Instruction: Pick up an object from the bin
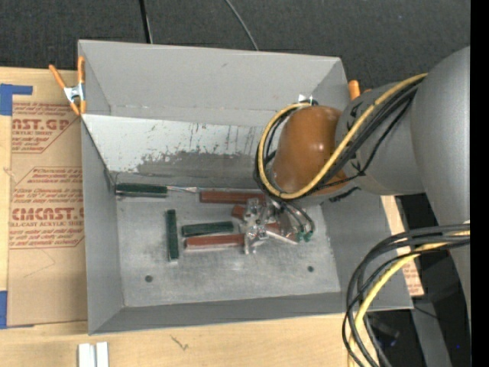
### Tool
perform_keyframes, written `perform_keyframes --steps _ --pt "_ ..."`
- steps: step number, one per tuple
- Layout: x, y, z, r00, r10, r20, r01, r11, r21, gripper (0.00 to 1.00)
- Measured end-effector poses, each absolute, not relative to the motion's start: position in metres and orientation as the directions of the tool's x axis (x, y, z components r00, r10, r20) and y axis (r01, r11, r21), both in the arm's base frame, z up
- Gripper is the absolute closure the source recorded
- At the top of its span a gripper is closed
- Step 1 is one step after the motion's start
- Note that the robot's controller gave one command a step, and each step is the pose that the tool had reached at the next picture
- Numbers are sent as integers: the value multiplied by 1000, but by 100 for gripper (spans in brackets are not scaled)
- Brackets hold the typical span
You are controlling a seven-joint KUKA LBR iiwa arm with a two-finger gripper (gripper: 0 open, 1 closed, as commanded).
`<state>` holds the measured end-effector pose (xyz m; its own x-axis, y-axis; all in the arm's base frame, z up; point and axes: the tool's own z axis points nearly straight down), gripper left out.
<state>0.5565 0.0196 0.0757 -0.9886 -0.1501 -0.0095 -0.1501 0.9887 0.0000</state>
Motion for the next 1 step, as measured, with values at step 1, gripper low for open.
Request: perform_keyframes --steps 1 --pt "555 3 211 -988 -157 -3 -157 988 0 100"
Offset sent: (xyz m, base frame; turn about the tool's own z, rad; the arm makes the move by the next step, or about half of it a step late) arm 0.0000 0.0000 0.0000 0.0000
